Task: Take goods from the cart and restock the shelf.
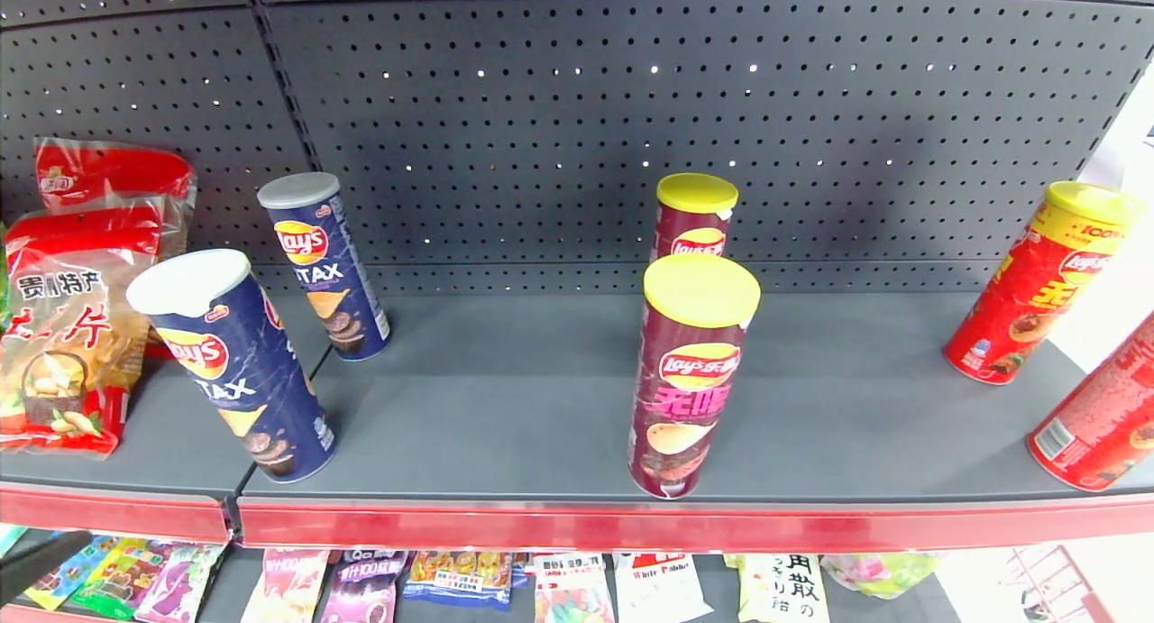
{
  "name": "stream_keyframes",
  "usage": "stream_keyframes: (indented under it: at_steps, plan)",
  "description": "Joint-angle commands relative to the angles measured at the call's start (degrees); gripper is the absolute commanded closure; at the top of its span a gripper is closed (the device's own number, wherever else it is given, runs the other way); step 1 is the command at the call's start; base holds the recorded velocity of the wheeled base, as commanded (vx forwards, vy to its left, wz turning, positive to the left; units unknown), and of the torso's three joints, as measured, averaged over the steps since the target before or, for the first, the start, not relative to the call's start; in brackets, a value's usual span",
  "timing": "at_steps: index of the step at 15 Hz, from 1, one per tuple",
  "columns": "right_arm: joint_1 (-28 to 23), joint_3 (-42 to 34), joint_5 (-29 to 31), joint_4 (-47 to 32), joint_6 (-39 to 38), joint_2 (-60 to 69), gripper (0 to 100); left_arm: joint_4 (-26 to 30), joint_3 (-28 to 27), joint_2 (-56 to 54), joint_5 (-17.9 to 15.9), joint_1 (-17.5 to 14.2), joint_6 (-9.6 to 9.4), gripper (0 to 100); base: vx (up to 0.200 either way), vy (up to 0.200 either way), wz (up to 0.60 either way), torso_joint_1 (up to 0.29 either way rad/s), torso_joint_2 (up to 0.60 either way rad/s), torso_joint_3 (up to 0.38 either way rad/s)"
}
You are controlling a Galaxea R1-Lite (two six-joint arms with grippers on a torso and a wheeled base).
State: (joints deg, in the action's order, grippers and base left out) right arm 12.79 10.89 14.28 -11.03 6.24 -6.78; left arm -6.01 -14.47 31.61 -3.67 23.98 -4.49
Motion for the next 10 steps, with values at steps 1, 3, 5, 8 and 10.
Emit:
stream_keyframes:
  at_steps: [1, 3, 5, 8, 10]
  plan:
    - [-0.1, -1.7, 0.1, 0.2, 0.2, 1.1, 0, -11.7, -1.9, 22.2, -0.4, 7.4, -0.70, 0, 0.000, 0.000, 0.00, 0.000, 0.00, 0.000]
    - [-0.1, -2.1, 0.1, 0.2, 0.2, 1.1, 0, -16.0, -2.8, 29.0, 0.5, 10.6, -0.70, 0, 0.000, 0.000, 0.00, 0.000, 0.00, 0.000]
    - [-0.1, -2.9, 0.0, 0.7, 0.7, 1.0, 0, -21.7, -5.3, 38.1, 1.3, 12.8, -0.52, 0, 0.000, 0.000, 0.00, 0.000, 0.00, 0.000]
    - [-0.1, -4.4, -0.3, 3.0, 0.8, 1.1, 0, -25.8, -8.5, 48.8, 3.1, 14.0, -0.26, 0, 0.000, 0.000, 0.00, 0.000, 0.00, 0.000]
    - [-0.1, -5.1, -0.3, 3.1, 0.4, 1.1, 0, -26.1, -11.0, 53.6, 3.3, 14.7, -0.17, 0, 0.000, 0.000, 0.00, 0.000, 0.00, 0.000]
